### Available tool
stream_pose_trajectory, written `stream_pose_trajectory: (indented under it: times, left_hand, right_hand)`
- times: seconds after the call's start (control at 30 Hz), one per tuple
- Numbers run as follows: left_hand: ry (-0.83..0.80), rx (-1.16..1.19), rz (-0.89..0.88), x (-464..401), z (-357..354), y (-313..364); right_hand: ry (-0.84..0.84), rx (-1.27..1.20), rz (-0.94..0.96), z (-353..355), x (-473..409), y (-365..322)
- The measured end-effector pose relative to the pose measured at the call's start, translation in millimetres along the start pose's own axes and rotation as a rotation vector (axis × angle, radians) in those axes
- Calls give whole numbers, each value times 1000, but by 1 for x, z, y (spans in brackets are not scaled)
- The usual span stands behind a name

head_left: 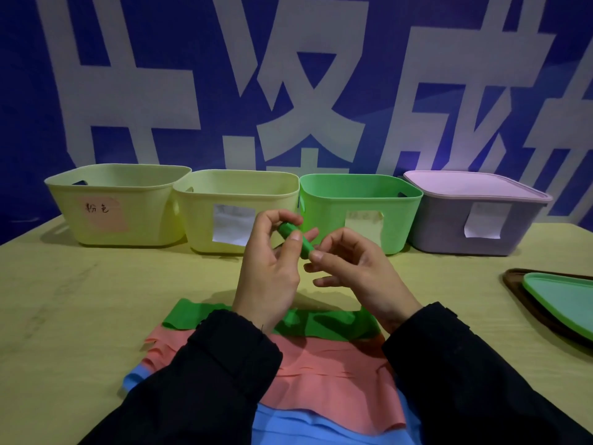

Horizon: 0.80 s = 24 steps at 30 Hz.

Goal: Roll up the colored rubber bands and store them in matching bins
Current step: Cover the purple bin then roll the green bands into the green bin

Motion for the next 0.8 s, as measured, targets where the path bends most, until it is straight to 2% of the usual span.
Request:
stream_pose_trajectory:
  times: [0.13, 0.3, 0.57, 0.67, 0.8]
  left_hand:
    - [-1, 53, 42, -1, 0, -2]
    - [-15, 12, 55, -2, 2, -3]
    - [0, -83, 70, -8, -3, 2]
    - [-16, -202, 68, -24, -10, 11]
    - [33, -358, 59, -62, -21, 15]
  right_hand:
    - [6, -68, 7, -3, 0, 1]
    - [46, -58, 45, 2, -1, -1]
    - [166, 14, 208, 39, -8, -25]
    - [239, 86, 225, 50, -13, -30]
    - [297, 341, 216, 66, -35, -28]
Point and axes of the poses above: each hand's wrist, its own x-axis away from the middle knuckle, its own z-axis out of the back of the hand, y = z × x, the point moved 6 cm from there along -x, towards the middle knuckle, and after that the axes turned 10 degrees about z, right-handed, at the moved point
